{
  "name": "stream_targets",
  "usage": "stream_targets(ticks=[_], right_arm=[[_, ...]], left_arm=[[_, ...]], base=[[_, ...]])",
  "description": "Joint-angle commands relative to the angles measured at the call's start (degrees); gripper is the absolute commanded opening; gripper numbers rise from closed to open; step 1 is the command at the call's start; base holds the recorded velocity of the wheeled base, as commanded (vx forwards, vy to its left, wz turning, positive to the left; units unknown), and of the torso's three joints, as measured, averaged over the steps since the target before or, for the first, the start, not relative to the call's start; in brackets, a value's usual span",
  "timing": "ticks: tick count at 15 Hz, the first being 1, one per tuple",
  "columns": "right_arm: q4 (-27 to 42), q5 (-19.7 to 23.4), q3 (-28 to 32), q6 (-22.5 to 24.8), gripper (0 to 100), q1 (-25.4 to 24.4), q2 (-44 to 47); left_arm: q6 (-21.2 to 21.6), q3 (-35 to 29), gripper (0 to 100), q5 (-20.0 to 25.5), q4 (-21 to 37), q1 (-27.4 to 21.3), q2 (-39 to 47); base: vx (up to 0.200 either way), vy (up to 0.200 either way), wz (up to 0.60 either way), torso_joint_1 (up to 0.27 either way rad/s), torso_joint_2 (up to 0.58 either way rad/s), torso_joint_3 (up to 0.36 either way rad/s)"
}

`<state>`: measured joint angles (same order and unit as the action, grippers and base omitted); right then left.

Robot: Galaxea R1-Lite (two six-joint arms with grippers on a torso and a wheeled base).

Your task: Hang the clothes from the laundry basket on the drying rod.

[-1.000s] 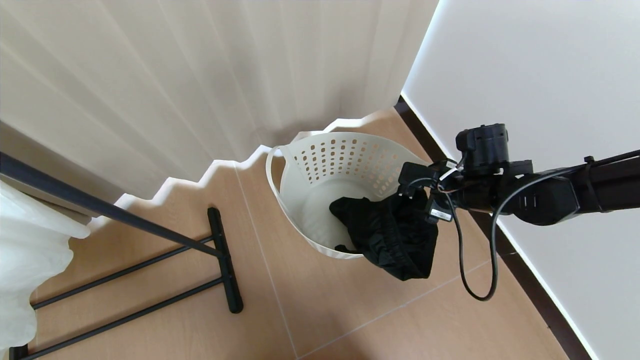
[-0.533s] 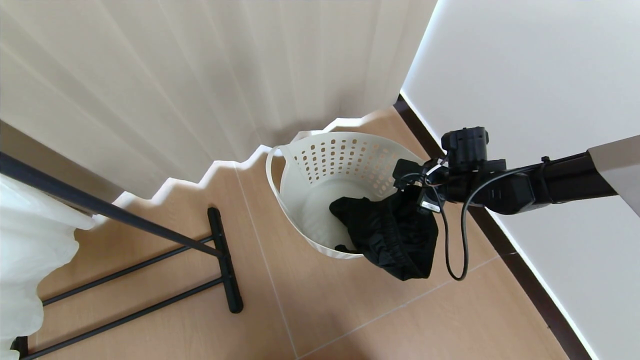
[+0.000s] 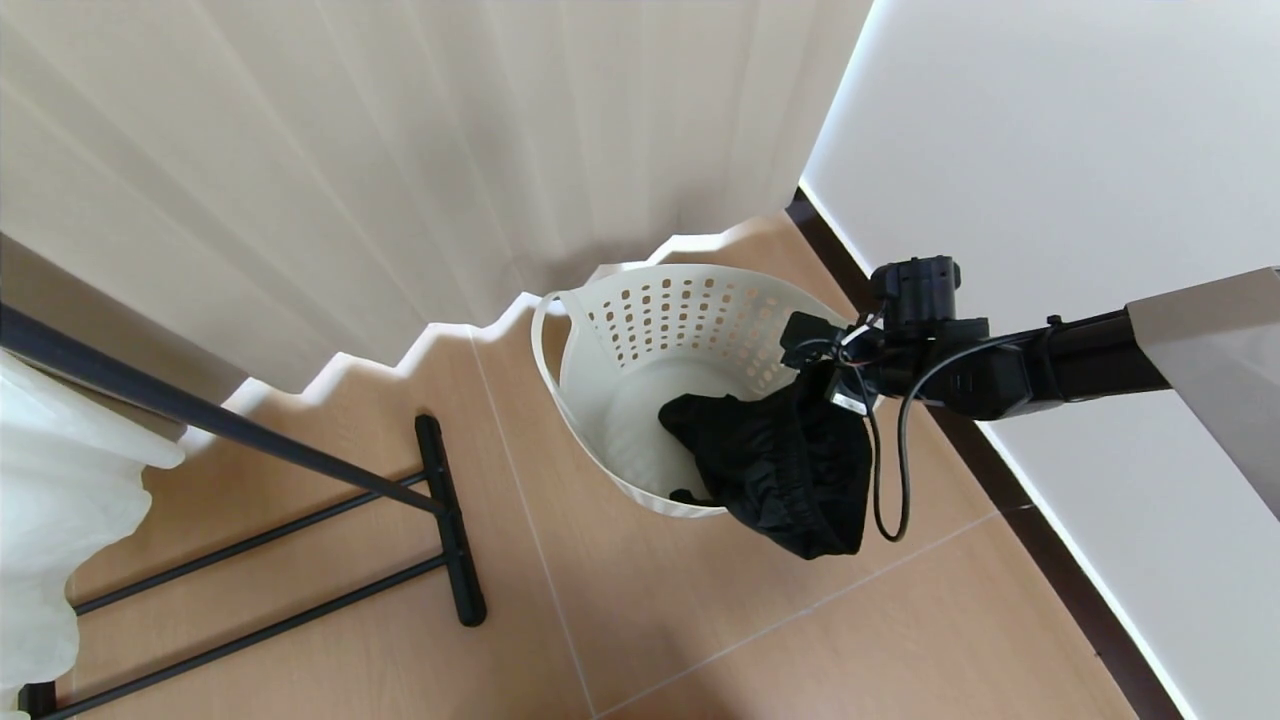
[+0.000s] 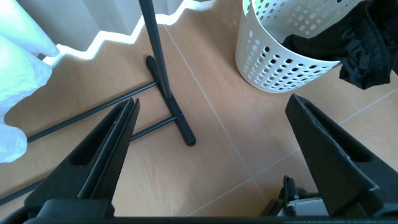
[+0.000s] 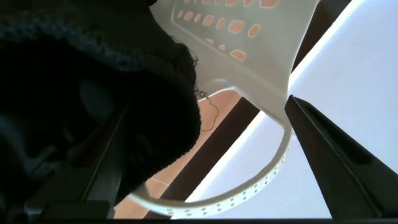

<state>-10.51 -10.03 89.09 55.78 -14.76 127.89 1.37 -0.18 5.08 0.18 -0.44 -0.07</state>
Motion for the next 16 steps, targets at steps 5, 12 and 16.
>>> stream_targets(ticks=[5,12,16], right_arm=[[0.05,0.28,-6.91,-8.59,0,-1.85,-8.80],[-0.13,-0.25,-33.19,-26.96,0,-14.94,-40.62],[-11.99,0.19,-52.97,-28.19,0,-20.04,-54.50]], left_arm=[[0.04,0.01,100,0.01,-0.01,0.00,0.07],[0.13,0.01,100,0.01,-0.01,0.00,0.07],[0.13,0.01,100,0.10,-0.01,0.00,0.07]], base=[[0.000,0.000,0.00,0.000,0.00,0.000],[0.000,0.000,0.00,0.000,0.00,0.000],[0.000,0.000,0.00,0.000,0.00,0.000]])
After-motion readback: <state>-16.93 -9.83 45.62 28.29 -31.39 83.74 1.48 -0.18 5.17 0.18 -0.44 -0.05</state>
